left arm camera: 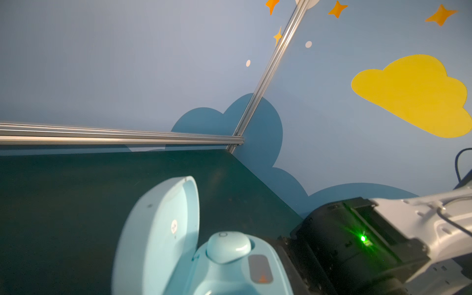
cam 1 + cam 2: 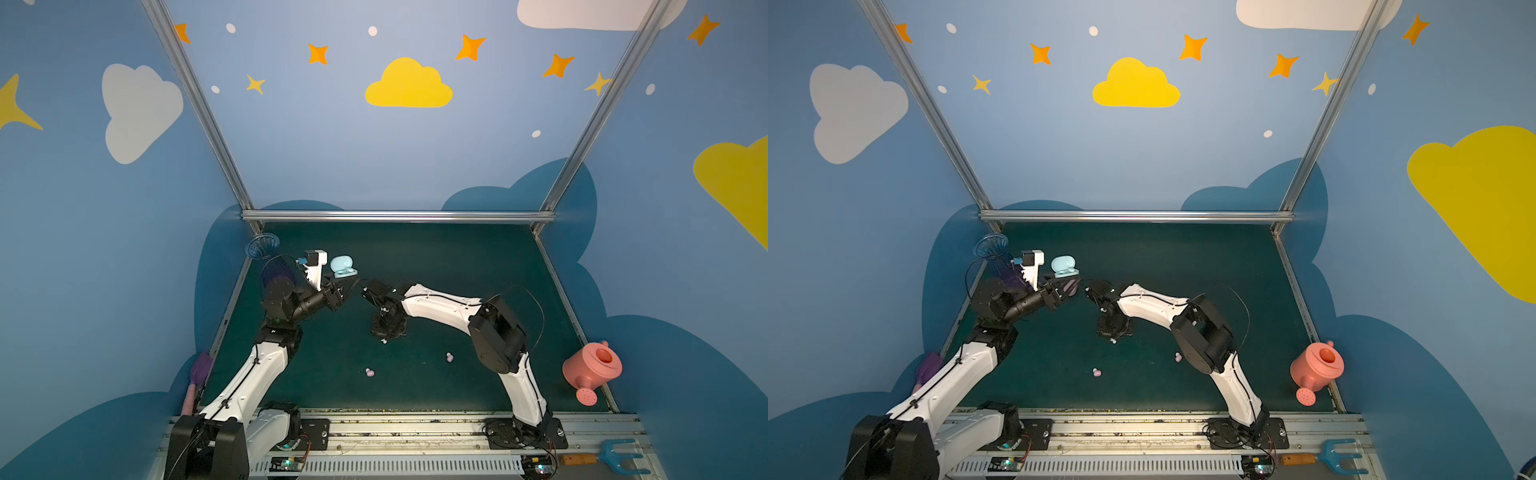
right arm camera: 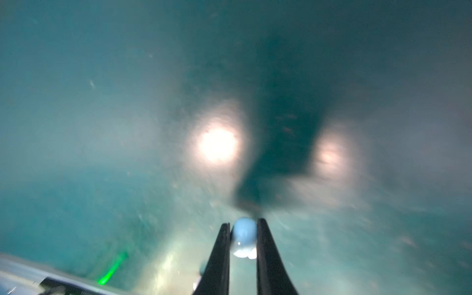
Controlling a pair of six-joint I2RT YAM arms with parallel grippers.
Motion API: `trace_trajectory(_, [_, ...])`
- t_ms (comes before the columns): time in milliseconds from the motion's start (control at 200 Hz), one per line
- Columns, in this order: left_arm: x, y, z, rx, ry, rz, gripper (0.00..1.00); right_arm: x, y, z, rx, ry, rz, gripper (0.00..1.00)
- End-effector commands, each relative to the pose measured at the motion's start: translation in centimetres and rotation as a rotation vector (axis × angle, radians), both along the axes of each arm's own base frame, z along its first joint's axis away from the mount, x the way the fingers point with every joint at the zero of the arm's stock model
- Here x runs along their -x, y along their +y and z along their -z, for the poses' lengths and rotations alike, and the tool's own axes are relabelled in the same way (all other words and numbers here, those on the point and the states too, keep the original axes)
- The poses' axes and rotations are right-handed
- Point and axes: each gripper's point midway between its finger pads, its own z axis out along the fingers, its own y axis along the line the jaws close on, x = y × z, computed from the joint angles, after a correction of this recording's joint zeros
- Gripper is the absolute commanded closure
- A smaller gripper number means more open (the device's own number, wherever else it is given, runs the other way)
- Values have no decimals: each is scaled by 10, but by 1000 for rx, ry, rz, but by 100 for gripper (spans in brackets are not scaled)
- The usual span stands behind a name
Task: Insert wireless bluetooth earbuds into charging case
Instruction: Pick up the wireless bluetooth earbud from the center of the table, then insert the wireless bluetooth earbud into the charging case.
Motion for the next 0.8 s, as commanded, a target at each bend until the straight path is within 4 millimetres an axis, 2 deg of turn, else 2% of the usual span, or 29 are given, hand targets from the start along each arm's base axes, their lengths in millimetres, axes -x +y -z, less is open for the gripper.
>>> trace_trajectory(0, [5,-11,-12,-26,-53,46,82,-12,-7,-30,-59,-64,9,86])
trace_trajectory(150, [12,-25,-8,-46,-51,81,82,-20,-30,-53,-96,-105,27,86])
trace_trajectory(305, [14,-37,-8,-50,-62,106,83,-31,-52,-88,-155,-166,39,86])
trace_trajectory(576, [23,-80,-5,-97,-138,208,83,-46,-80,-178,-326,-338,26,86])
trace_trajectory(791, [29,-113,-3,-128,-219,289,83,-43,-101,-243,-438,-486,27,86])
